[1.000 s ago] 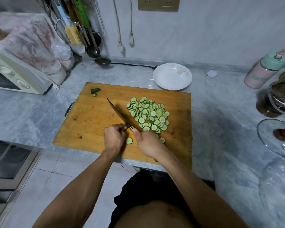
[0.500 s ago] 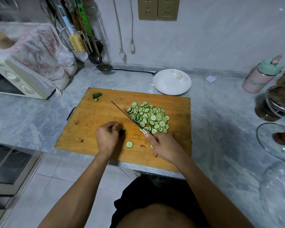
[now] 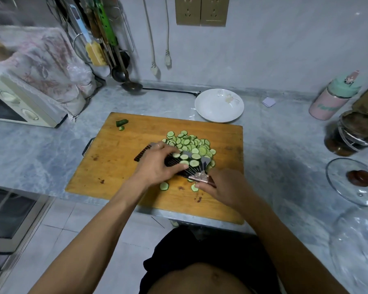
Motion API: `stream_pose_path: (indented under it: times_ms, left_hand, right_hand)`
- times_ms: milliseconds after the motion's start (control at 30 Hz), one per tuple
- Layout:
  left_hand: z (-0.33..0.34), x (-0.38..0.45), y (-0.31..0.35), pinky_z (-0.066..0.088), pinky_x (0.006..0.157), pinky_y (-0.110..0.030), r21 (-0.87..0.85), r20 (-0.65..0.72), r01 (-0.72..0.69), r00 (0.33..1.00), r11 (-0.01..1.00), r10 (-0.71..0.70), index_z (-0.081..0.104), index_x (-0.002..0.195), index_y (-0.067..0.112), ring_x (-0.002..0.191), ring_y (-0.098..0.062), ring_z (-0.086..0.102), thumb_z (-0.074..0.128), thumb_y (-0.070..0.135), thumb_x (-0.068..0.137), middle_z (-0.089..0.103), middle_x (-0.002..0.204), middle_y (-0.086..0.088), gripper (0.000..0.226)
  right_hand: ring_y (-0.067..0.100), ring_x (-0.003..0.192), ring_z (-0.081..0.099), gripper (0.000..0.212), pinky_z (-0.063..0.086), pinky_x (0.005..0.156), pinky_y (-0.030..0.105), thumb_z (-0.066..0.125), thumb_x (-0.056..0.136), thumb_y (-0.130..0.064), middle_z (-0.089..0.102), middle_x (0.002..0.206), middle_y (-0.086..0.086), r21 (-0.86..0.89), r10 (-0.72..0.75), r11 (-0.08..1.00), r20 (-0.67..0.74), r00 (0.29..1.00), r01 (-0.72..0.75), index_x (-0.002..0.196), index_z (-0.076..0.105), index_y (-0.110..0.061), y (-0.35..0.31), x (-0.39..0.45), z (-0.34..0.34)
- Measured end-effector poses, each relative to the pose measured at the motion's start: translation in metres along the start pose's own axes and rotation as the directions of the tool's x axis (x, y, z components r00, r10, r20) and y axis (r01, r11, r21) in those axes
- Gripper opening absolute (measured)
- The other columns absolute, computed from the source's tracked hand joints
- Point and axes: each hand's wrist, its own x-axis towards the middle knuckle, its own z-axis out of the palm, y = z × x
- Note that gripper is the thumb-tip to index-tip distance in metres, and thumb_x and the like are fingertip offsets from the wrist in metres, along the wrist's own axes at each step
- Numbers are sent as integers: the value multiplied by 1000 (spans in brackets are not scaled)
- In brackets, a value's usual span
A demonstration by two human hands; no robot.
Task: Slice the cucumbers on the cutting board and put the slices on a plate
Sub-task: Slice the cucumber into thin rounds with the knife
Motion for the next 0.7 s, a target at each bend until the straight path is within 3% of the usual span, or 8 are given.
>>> stream_pose_path:
  times_ms: [100, 200, 300, 367, 467, 567, 633, 700]
  left_hand:
    - [2, 23, -9, 52, 78, -36, -3, 170, -49, 984, 999, 49, 66, 110, 32, 92, -16, 58, 51, 83, 67, 56, 102, 5, 69]
    - [4, 41, -19, 49, 74, -32, 63, 267, -31, 964, 998, 13, 65, 110, 28, 92, -19, 60, 60, 70, 72, 58, 106, 3, 57]
    - [7, 54, -22, 44, 75, -30, 254, 214, 54, 971, 966, -111, 63, 115, 26, 97, -20, 57, 63, 55, 83, 61, 113, -4, 43]
    - [5, 53, -16, 44, 76, -28, 236, 163, 96, 977, 967, -137, 62, 119, 25, 96, -18, 56, 60, 59, 84, 59, 113, -1, 48]
    - [3, 43, 1, 50, 78, -32, 55, 214, -21, 977, 998, 9, 61, 120, 32, 98, -13, 55, 51, 83, 67, 56, 113, 5, 75]
    - [11, 37, 12, 52, 80, -33, 47, 290, -84, 955, 995, 67, 60, 123, 38, 97, -10, 55, 50, 93, 55, 53, 111, 8, 87]
    - [16, 41, 12, 53, 79, -34, 52, 289, -69, 956, 996, 51, 62, 122, 35, 94, -11, 57, 51, 90, 59, 53, 109, 6, 84]
    - [21, 50, 7, 53, 83, -36, 71, 257, -9, 966, 997, -9, 63, 121, 30, 98, -17, 58, 60, 72, 74, 55, 115, 0, 63]
  right_hand:
    - [22, 77, 65, 54, 34, 60, 30, 45, 97, -63, 67, 88, 3, -54, -69, 996, 1, 998, 69, 98, 61, -12, -2, -5, 1]
    - [24, 76, 65, 54, 34, 59, 30, 48, 97, -61, 68, 86, 6, -36, -88, 995, -7, 996, 88, 96, 62, -9, -1, -8, 4]
    - [24, 78, 65, 57, 50, 65, 36, 45, 96, -64, 68, 90, 6, -33, -65, 997, 14, 998, 65, 101, 62, -10, -2, -8, 7]
    - [25, 79, 66, 58, 52, 69, 38, 43, 97, -64, 68, 90, 6, -46, -53, 998, 11, 999, 53, 102, 62, -10, -1, -8, 8]
    - [26, 74, 66, 55, 42, 58, 33, 48, 97, -61, 68, 85, 7, -28, -69, 997, -26, 997, 68, 97, 63, -8, 3, -6, 10]
    - [28, 71, 66, 55, 34, 57, 30, 51, 96, -60, 68, 81, 9, -38, -90, 995, -25, 996, 89, 93, 63, -7, 3, -4, 7]
    - [26, 70, 65, 56, 34, 57, 30, 49, 96, -62, 68, 81, 8, -45, -109, 993, -22, 994, 108, 93, 63, -7, 2, -3, 6]
    - [25, 71, 64, 57, 34, 58, 30, 48, 96, -62, 67, 83, 7, -49, -120, 992, -18, 993, 119, 95, 63, -8, 2, -4, 6]
